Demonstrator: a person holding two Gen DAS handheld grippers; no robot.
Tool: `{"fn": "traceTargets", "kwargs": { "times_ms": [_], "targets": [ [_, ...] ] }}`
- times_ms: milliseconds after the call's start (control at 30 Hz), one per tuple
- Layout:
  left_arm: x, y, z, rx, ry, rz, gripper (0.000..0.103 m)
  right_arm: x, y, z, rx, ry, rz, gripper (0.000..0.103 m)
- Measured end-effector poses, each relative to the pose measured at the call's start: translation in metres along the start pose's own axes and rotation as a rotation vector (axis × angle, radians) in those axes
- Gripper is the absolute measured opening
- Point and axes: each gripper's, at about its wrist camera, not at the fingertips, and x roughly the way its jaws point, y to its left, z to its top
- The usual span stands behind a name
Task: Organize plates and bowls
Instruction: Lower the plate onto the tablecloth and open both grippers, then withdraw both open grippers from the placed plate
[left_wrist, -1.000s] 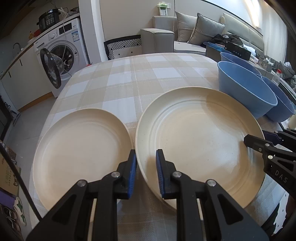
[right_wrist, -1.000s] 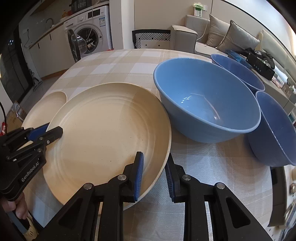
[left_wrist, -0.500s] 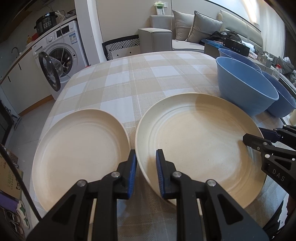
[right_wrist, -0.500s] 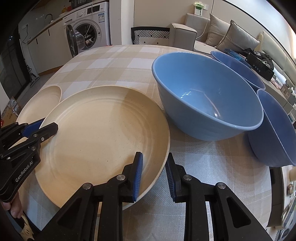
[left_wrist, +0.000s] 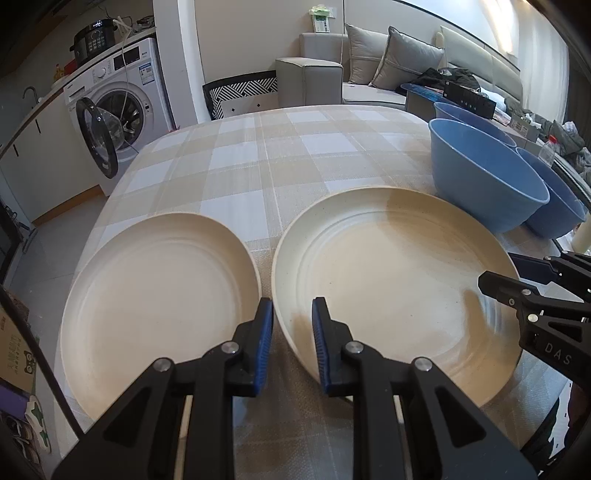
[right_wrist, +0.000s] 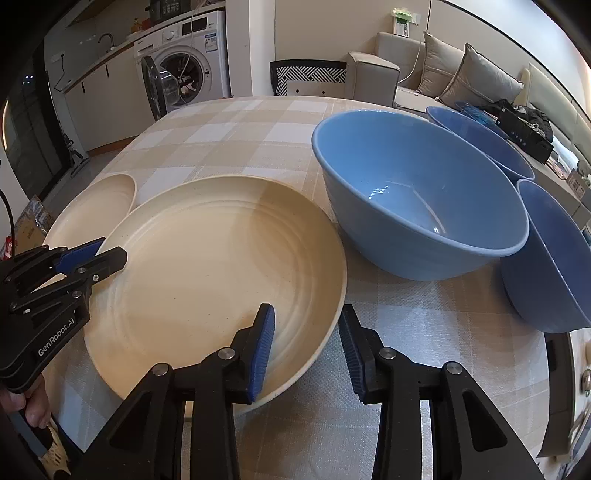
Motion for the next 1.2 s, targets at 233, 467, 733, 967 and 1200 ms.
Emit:
{"fn": "traceTargets", "kwargs": {
  "times_ms": [233,467,733,967,1200],
  "targets": [
    [-0.017,0.006,0.001,-0.033,-0.046,-0.013,0.051,-0.013,-0.007,0.003,0.022,-0.042,0.018,0.078],
    [-0.029,0.017,0.001,-0.068,-0.055,-0.003,0.058,-0.025,-0.009,0.007,0.022,-0.064,0.022,0.087],
    [-0.051,0.028,-0.001,-0.102,-0.131,0.006,0.095,-0.035,0.004,0.008,-0.019,-0.087,0.053,0.098],
    [-0.063,0.04,-0.002,-0.133,-0.152,0.003,0.103,-0.049,0.019,0.012,-0.075,-0.113,0.092,0.102],
    [-0.075,0.05,-0.003,-0.153,-0.172,0.02,0.103,-0.059,0.027,0.023,-0.085,-0.14,0.141,0.102]
  ]
}}
